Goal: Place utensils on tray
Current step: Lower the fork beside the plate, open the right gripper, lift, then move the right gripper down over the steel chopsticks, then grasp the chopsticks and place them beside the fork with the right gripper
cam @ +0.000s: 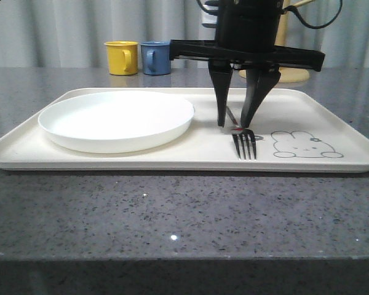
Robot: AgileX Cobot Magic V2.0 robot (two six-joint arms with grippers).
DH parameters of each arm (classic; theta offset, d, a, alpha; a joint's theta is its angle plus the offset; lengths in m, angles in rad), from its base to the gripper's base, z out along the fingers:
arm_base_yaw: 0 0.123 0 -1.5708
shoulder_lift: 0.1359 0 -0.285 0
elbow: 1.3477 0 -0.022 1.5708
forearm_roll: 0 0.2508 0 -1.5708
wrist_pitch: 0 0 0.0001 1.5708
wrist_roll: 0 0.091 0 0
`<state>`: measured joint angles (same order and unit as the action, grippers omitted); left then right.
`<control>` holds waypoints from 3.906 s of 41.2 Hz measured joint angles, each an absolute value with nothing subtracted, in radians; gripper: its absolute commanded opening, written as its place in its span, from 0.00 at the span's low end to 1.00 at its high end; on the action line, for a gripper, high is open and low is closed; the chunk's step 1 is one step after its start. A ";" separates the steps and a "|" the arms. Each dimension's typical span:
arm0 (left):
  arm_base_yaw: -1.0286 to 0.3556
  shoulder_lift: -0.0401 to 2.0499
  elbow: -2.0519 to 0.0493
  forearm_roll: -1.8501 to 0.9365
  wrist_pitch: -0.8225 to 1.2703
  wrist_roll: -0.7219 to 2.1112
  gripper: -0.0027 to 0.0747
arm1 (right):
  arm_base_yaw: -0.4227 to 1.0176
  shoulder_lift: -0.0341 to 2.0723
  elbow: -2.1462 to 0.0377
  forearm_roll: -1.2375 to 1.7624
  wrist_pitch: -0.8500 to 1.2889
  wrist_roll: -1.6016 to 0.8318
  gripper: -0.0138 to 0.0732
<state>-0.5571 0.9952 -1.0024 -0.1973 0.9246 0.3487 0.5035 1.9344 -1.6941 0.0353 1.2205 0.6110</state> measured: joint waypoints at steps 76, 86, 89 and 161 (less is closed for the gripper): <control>-0.557 0.995 -1.002 -0.197 0.925 0.349 0.58 | -0.064 1.699 -1.307 -0.026 1.060 0.148 0.32; -0.557 0.995 -1.002 -0.197 0.925 0.349 0.58 | -0.064 1.699 -1.307 -0.024 1.048 0.146 0.18; -0.557 0.995 -1.002 -0.197 0.925 0.349 0.58 | -0.064 1.699 -1.307 -0.024 1.048 0.146 0.18; -0.557 0.995 -1.002 -0.197 0.923 0.349 0.58 | 0.237 1.593 -1.438 0.141 1.194 0.083 0.51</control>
<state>-0.5571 0.9952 -1.0024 -0.1967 0.9230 0.3487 0.2374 1.5930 -1.4378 0.1411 1.1935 0.0825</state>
